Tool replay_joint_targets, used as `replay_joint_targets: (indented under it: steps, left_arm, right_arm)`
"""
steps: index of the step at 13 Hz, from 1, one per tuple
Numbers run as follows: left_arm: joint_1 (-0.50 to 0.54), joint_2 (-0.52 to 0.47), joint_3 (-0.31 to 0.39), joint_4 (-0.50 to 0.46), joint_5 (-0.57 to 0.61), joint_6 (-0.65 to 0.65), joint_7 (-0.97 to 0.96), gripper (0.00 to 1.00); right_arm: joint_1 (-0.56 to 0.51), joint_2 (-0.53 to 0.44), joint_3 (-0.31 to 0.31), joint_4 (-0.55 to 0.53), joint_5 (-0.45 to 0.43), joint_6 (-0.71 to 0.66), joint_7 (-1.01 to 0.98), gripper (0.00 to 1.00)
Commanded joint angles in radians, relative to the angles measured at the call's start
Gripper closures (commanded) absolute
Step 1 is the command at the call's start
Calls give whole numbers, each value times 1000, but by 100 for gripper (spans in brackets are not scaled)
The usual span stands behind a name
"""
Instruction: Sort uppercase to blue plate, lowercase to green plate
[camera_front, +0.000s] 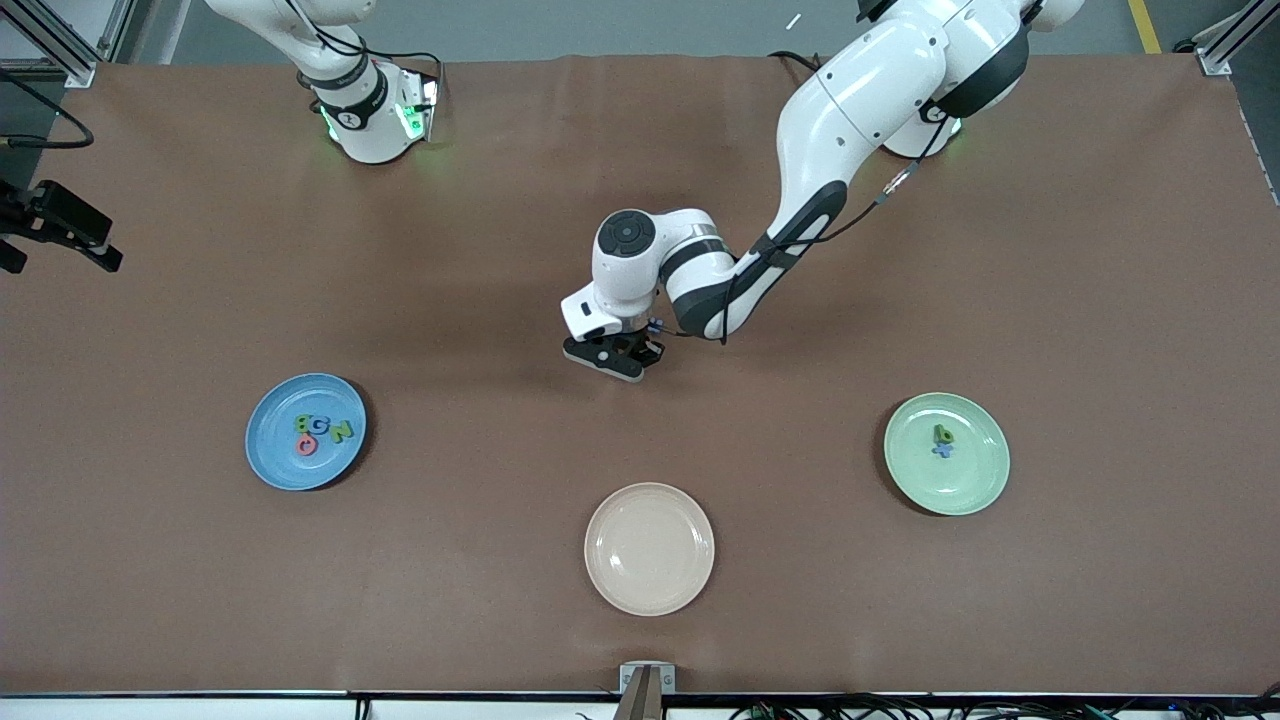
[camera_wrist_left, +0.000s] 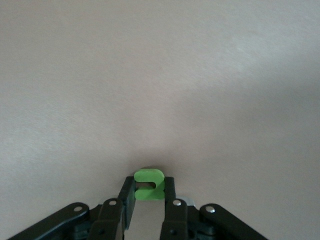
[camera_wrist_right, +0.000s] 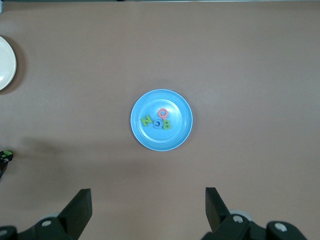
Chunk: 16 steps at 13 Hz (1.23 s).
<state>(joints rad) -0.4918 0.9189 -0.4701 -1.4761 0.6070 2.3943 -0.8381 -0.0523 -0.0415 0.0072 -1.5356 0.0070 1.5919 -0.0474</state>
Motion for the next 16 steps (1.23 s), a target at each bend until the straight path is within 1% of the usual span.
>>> replay_joint_targets:
  steps: [1,3,4,7,9,10,12,15,16]
  left_arm:
    - [42,-41,2,-3,7,-42,-32,99]
    - [76,-92,-4,-4,7,-133,-22,99]
    - [100,-113,-4,-9,8,-158,-12,98]
    - [220,-150,-45,-10,10,-252,34,98]
    - [290,-184,-48,-9,10,-312,126,98]
    - [321,-199,-47,-9,10,-328,173,98]
    - [378,-206,-47,-9,10,-337,209,97]
    - [473,-207,-51,-15,-3,-371,220,95]
    - [510,-207,-68,-23,-7,-377,223,95]
  right_arm:
    - [-1,23,8,31,2,-9,21,0]
    - [-1,25,8,38,1,-13,20,0]
    - [-1,23,8,38,1,-13,23,0]
    - [-7,22,7,43,5,-39,15,0]
    - [-6,20,8,43,2,-40,21,0]
    - [-3,20,8,45,-1,-33,21,0]
    - [2,25,11,57,-39,-30,21,0]
    - [3,25,11,58,-42,-30,23,0]
    - [3,25,11,58,-44,-29,23,0]
